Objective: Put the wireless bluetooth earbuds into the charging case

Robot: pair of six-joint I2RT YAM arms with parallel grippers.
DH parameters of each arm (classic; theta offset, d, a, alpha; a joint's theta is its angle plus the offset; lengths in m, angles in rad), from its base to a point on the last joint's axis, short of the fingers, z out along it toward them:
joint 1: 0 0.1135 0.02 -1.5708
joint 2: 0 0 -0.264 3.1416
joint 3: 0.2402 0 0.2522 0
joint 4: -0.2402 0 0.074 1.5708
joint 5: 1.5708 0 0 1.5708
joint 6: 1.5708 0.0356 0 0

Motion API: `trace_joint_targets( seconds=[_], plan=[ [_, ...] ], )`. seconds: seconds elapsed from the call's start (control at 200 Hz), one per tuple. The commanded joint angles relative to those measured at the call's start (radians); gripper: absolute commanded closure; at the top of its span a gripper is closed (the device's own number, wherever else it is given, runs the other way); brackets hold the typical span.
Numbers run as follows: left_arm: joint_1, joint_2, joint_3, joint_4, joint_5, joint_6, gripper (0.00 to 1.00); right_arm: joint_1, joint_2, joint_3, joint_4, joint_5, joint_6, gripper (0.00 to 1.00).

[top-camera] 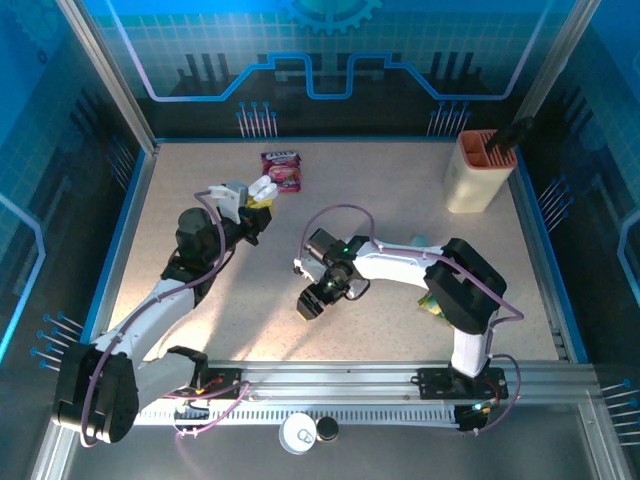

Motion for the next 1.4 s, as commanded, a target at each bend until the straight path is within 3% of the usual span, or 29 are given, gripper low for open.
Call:
trace_joint_targets(
  seconds=[0.0,0.72,0.995,1.136,1.396],
  plan=[
    [0.008,0.002,-0.006,0.039,0.033,-0.027,0.91,0.021,0.039,0.022,0.01,-0.037,0.003,0.28],
    [0.008,0.088,-0.003,0.111,0.083,-0.068,0.91,0.106,-0.058,-0.09,0.063,-0.116,0.092,0.29],
    [0.008,0.089,-0.017,0.113,0.077,-0.067,0.91,0.052,-0.095,-0.076,0.03,-0.058,0.05,0.35],
    [0.008,0.089,-0.017,0.113,0.072,-0.062,0.91,0.025,-0.053,-0.031,0.025,-0.054,0.005,0.42],
    [0.008,0.086,-0.011,0.091,0.074,-0.052,0.91,-0.009,0.057,0.053,0.016,-0.107,-0.094,0.45]
  ],
)
